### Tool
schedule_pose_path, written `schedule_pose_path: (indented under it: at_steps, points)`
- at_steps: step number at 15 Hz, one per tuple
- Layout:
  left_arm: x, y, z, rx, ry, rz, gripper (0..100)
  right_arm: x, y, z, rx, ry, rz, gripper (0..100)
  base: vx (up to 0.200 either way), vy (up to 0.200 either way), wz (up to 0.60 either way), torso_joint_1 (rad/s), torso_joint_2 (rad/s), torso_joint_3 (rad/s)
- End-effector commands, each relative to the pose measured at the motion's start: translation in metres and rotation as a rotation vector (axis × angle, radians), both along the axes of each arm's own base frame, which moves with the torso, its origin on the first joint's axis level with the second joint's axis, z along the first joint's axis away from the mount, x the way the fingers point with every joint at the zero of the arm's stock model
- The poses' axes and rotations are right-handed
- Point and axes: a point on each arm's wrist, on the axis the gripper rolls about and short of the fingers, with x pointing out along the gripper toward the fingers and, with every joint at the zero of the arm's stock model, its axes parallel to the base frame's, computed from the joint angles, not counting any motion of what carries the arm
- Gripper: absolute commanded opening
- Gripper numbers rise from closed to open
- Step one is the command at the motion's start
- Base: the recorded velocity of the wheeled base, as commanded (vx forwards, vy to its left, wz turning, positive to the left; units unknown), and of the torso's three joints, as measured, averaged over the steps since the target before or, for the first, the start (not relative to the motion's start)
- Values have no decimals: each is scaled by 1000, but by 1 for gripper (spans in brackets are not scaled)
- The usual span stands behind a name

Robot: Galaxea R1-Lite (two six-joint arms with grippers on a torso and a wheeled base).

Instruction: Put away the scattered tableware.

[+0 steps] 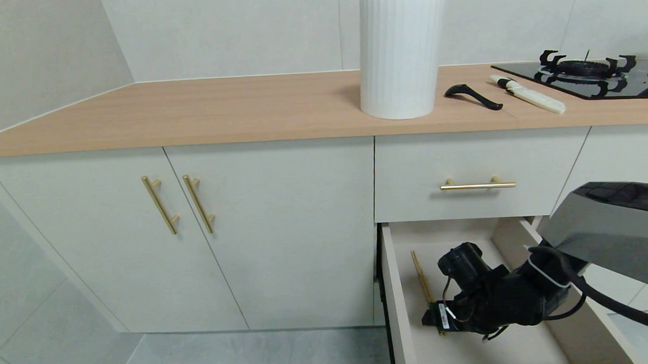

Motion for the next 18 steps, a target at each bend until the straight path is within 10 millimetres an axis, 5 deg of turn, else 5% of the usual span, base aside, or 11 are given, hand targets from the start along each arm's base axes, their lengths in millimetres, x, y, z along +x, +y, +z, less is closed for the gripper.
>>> schedule_pose_path:
  at_steps: [1, 5, 10, 18]
  points:
    - [0, 0, 0, 0, 0, 1, 100, -2, -1, 8, -5, -24, -8, 100, 0, 0, 0, 0, 0, 0]
    - [0, 0, 0, 0, 0, 1, 100, -7, -4, 33, -34, -109, -42, 100, 0, 0, 0, 0, 0, 0]
    - [0, 0, 0, 0, 0, 1, 100, -26, -20, 89, -1, -239, -19, 100, 0, 0, 0, 0, 0, 0]
    - [0, 0, 0, 0, 0, 1, 100, -34, -64, 153, 7, -445, -82, 100, 0, 0, 0, 0, 0, 0]
